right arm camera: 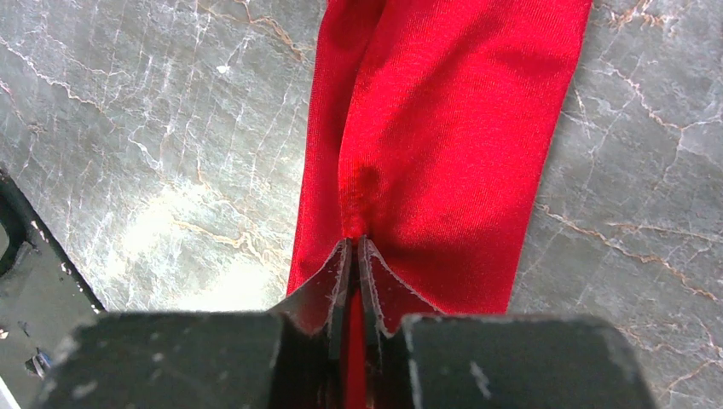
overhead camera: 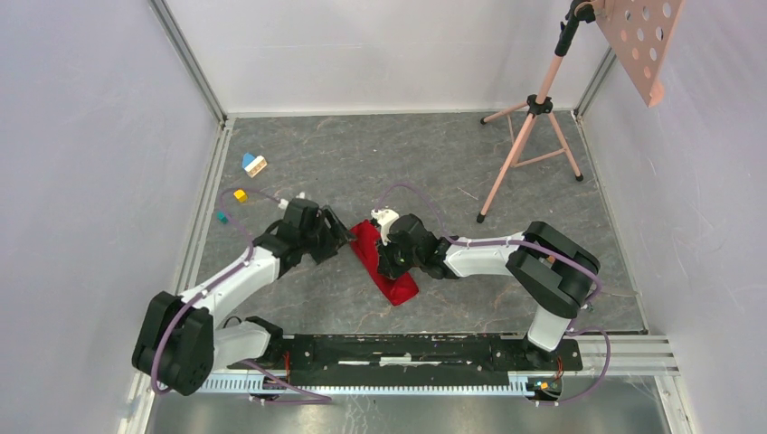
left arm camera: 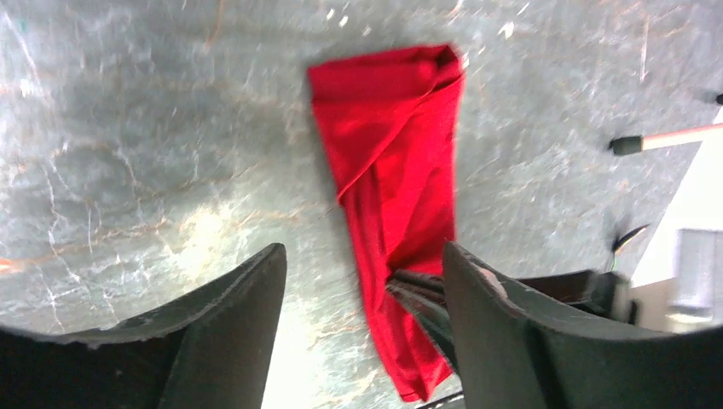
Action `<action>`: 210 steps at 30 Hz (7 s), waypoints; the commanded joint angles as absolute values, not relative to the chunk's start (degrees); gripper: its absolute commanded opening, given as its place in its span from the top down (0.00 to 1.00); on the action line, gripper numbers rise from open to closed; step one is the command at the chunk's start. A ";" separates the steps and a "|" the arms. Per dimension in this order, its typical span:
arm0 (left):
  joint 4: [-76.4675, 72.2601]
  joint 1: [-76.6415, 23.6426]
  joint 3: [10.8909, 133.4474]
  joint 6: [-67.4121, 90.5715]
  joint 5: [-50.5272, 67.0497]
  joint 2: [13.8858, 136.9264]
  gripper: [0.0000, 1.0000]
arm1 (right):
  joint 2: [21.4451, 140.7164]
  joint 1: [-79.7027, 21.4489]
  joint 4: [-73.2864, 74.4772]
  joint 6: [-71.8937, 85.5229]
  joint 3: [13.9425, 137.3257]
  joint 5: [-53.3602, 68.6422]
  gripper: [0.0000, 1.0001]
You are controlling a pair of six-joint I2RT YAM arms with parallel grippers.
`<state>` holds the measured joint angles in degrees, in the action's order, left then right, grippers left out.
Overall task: Fold the napkin into a case and place the utensils inside
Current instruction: Stuff the top corner of the smaller-rectangle-folded napkin into the folded napkin, then pick up the smaller rectangle-folded napkin from the center of the board, then turn over the smaller rectangle-folded napkin at the center of the board.
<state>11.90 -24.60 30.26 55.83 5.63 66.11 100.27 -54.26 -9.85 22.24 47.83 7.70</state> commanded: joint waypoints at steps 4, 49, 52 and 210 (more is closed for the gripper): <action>20.41 -24.60 43.71 44.58 0.27 76.05 0.25 | 101.51 -54.60 -8.78 21.05 46.62 7.26 0.90; 19.70 -29.24 50.37 38.94 -9.86 93.03 0.76 | 92.90 -55.78 -10.92 14.27 44.63 10.94 0.61; 19.55 -29.27 50.49 38.94 -9.21 93.30 0.77 | 93.00 -55.95 -12.08 14.97 43.02 11.21 0.61; 32.65 -14.23 46.21 39.71 10.55 54.29 0.46 | 113.49 -42.25 -53.41 52.31 40.87 49.14 0.84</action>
